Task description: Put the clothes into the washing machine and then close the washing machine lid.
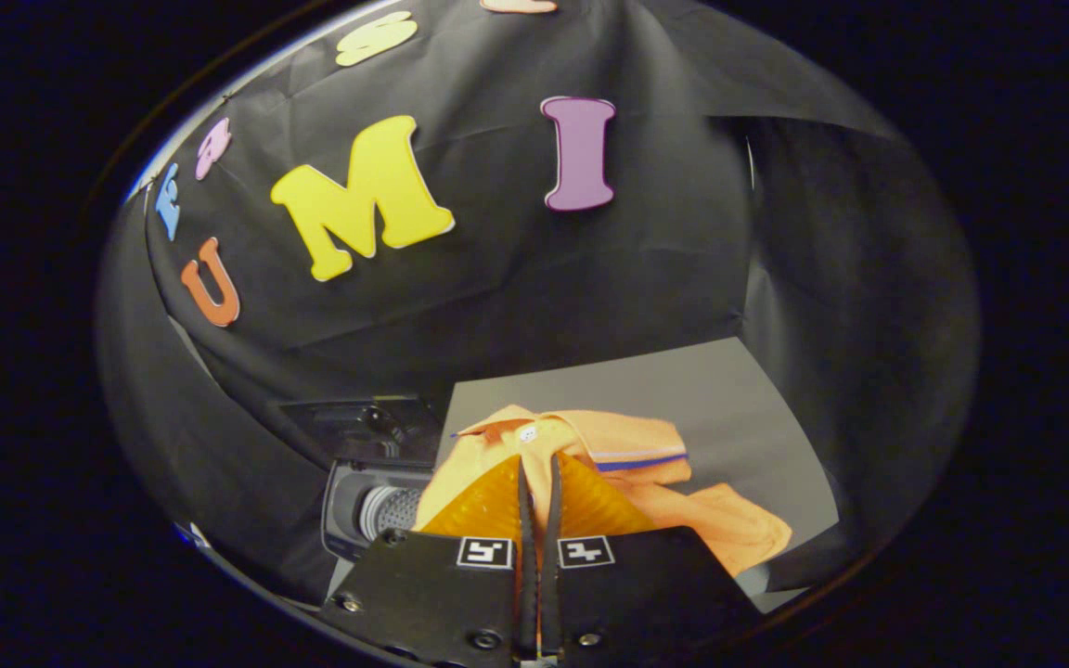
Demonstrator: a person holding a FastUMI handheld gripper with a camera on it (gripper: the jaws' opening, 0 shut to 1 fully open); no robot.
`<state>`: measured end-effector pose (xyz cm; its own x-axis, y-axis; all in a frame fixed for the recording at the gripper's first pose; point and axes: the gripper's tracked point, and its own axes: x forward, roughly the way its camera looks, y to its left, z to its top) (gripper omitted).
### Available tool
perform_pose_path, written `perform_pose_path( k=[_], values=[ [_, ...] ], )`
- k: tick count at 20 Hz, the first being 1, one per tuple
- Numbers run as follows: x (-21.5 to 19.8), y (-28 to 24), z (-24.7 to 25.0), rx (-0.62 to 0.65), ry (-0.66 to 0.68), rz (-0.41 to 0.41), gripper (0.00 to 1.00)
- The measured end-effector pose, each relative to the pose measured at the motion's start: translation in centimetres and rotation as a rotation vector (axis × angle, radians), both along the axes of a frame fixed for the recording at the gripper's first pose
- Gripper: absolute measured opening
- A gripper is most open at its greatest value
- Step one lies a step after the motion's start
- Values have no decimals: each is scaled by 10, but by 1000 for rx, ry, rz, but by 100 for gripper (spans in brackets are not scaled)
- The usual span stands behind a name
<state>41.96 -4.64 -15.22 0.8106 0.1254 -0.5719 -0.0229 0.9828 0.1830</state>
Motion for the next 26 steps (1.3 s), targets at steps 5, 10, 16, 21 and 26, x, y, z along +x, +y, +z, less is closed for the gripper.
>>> perform_pose_path(
  k=[5, 10, 16, 21, 26],
  values=[
    [-35, 40, 52, -12, -91, 30, 5],
    [-66, 94, 94, -38, -177, 87, 5],
    [-86, 164, 112, -31, -212, 166, 5],
    [-81, 225, 103, -1, -197, 250, 5],
    [-59, 275, 73, 47, -143, 319, 5]
  ],
)
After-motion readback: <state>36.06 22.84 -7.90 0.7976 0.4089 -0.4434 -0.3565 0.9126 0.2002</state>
